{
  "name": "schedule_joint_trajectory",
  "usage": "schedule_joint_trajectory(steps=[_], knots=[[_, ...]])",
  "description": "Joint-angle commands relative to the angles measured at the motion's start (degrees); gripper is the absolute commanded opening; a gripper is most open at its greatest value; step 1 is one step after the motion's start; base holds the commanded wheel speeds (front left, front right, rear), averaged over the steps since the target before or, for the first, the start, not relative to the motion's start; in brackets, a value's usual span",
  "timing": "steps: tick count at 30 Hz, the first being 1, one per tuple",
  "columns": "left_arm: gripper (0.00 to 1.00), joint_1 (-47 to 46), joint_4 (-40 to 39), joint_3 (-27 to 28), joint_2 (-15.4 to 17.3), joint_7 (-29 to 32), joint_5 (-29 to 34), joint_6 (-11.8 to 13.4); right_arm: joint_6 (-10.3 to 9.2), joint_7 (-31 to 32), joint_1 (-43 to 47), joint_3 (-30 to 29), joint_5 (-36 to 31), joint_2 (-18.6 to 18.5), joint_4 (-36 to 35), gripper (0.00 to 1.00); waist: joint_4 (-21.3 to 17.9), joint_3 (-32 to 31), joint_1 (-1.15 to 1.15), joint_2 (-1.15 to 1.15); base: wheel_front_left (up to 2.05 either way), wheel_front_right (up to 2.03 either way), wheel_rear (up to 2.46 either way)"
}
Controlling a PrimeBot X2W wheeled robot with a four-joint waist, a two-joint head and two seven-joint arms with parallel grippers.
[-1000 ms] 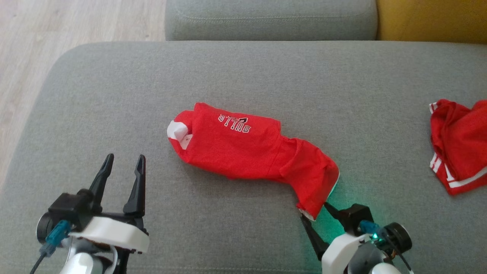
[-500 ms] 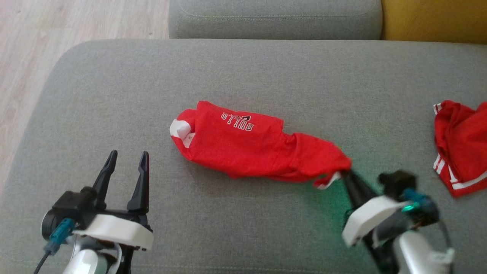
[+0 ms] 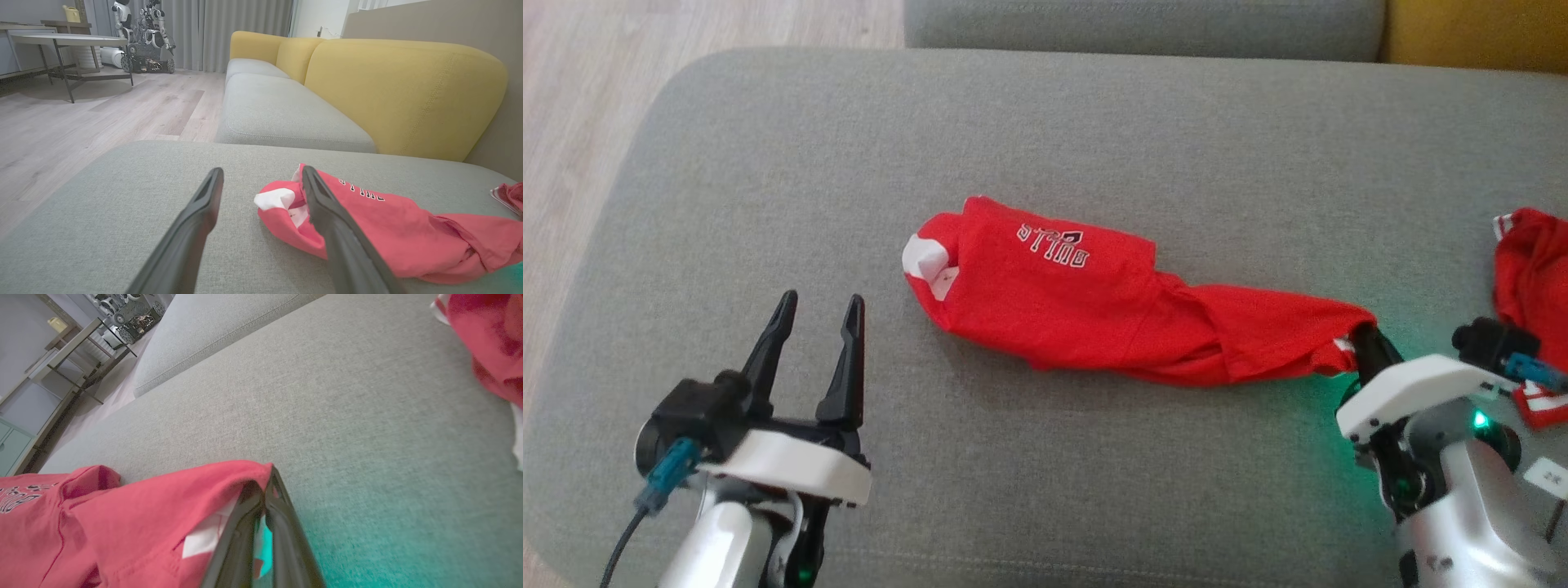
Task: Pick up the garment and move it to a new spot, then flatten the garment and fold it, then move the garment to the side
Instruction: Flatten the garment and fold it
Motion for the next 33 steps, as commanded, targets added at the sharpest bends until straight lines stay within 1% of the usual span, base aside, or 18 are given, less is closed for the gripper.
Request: schedule_joint_trajectory(steps=[1, 2, 4, 6, 8, 11, 16, 21, 25, 29, 33], knots=[[1.00, -3.4, -1.4, 1.8, 0.6, -0.5, 0.5, -0.3, -0.04, -1.3, -3.2, 1.0, 0.2, -0.1, -0.6, 0.53, 0.4, 0.6, 0.00, 0.00, 0.00, 0.00, 0.00], [1.00, -3.8, -1.2, 1.8, 0.4, -0.6, 0.6, -0.4, -0.04, -1.9, -4.1, 1.0, 0.7, -0.1, 0.8, 1.00, 0.5, 0.7, 0.00, 0.00, 0.00, 0.00, 0.00], [1.00, -4.3, -0.9, 1.9, 0.1, -0.6, 0.7, -0.6, -0.04, -3.1, -5.2, 2.1, 1.5, -0.1, 2.4, 1.00, 0.6, 0.9, 0.00, 0.00, 0.00, 0.00, 0.00], [1.00, -4.6, -0.6, 2.2, -0.2, -0.7, 0.9, -0.6, -0.04, -4.4, -5.4, 3.4, 0.9, -0.1, 2.8, 1.00, 0.7, 0.9, 0.00, 0.00, 0.00, 0.00, 0.00], [1.00, -4.7, -0.6, 2.5, -0.5, -0.7, 1.2, -0.6, -0.04, -5.6, -4.6, 4.5, 0.2, -0.1, 2.0, 1.00, 0.7, 0.5, 0.00, 0.00, 0.00, 0.00, 0.00], [1.00, -4.4, -0.8, 3.3, -0.8, -0.7, 1.6, -0.5, -0.04, -6.9, -1.9, 6.2, -1.9, -0.4, -1.3, 1.00, 0.3, -0.3, 0.00, 0.00, 0.00, 0.00, 0.00], [1.00, -2.8, -1.5, 4.7, -0.8, -0.8, 2.2, -0.5, -0.04, -6.4, 4.9, 6.9, -5.5, -1.1, -11.0, 1.00, -1.0, -1.6, 0.00, 0.00, 0.00, 0.00, 0.00], [1.00, -1.4, -1.8, 5.8, -0.5, -0.8, 2.7, -0.4, -0.04, -4.1, 10.7, 6.4, -9.2, -1.0, -23.5, 1.00, -2.5, -2.7, 0.00, 0.00, 0.00, 0.00, 0.00], [1.00, -0.3, -2.0, 6.2, -0.4, -0.8, 3.0, -0.3, -0.04, -3.0, 13.5, 6.8, -13.2, -1.2, -32.7, 1.00, -3.4, -3.6, 0.00, 0.00, 0.00, 0.00, 0.00], [1.00, 1.1, -2.2, 6.3, -0.2, -0.8, 3.2, -0.1, -0.04, -2.2, 15.7, 8.2, -16.0, -1.3, -38.4, 1.00, -4.1, -4.9, 0.00, 0.00, 0.00, 0.00, 0.00], [1.00, 2.7, -2.5, 6.2, 0.0, -0.6, 3.3, 0.4, -0.04, -1.5, 18.8, 9.7, -17.7, -1.4, -41.8, 1.00, -4.6, -6.0, 0.00, 0.00, 0.00, 0.00, 0.00]])
